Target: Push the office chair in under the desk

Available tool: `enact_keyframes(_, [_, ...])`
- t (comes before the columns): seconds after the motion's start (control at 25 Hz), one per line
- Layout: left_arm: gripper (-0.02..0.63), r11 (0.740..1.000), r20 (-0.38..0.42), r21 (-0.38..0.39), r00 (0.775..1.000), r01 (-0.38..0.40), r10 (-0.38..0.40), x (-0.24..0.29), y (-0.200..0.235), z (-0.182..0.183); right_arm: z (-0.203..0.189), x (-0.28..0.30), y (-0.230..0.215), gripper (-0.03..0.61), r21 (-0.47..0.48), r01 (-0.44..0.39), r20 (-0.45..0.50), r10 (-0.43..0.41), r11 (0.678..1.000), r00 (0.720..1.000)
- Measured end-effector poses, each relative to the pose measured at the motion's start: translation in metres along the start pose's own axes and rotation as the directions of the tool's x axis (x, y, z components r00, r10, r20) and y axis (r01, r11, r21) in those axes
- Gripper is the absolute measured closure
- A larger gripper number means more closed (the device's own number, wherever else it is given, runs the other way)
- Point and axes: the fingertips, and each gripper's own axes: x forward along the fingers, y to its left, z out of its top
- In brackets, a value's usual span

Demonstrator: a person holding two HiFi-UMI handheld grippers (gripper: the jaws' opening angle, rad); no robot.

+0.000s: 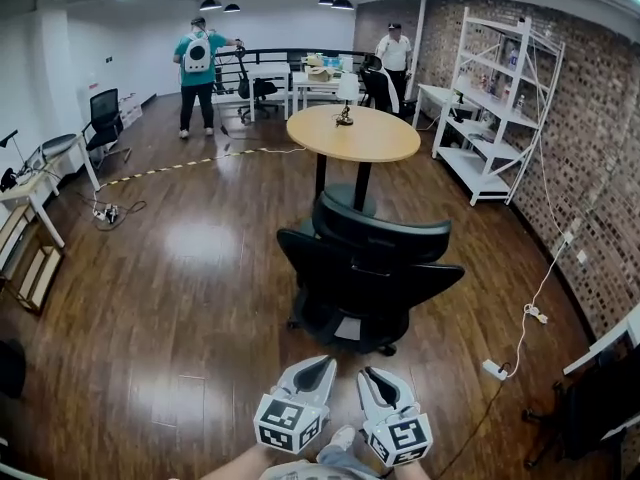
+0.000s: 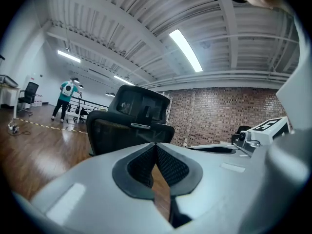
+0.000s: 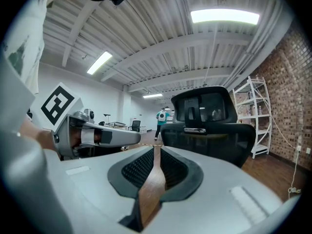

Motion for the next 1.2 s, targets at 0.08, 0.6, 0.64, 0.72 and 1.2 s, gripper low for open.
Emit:
enact_keyframes(0.08, [0.598, 1.000, 0.008, 0.012, 1.000, -0.004, 0.004, 0.013, 0.005, 0.009, 0.007, 0.011, -0.012, 0.552, -0.007, -0.004, 0.014, 0.004, 1.000, 1.000])
enact_keyframes(0.6, [0.588, 0.989, 0.049, 0.141, 0.998, 0.040, -0.048, 0.101, 0.024, 0.070, 0.047, 0.053, -0.118, 0.499, -0.137, -0.031, 0.047, 0.038, 0.990, 0.998])
enact_keyframes(0.64, [0.579, 0.988, 0.052, 0.150, 0.998, 0.036, -0.044, 0.105, 0.027, 0.074, 0.048, 0.055, -0.126, 0.497, -0.151, -0.034, 0.046, 0.042, 0.988, 0.998])
enact_keyframes(0.72, [0.564, 0.985, 0.057, 0.169, 0.998, 0.026, -0.036, 0.114, 0.032, 0.081, 0.051, 0.058, -0.138, 0.488, -0.181, -0.045, 0.045, 0.053, 0.982, 0.998])
enact_keyframes(1.2, [0.479, 0.910, 0.000, 0.414, 1.000, -0.022, 0.024, 0.135, 0.080, 0.115, 0.072, 0.067, -0.184, 0.419, -0.407, -0.106, -0.035, 0.100, 0.907, 0.994])
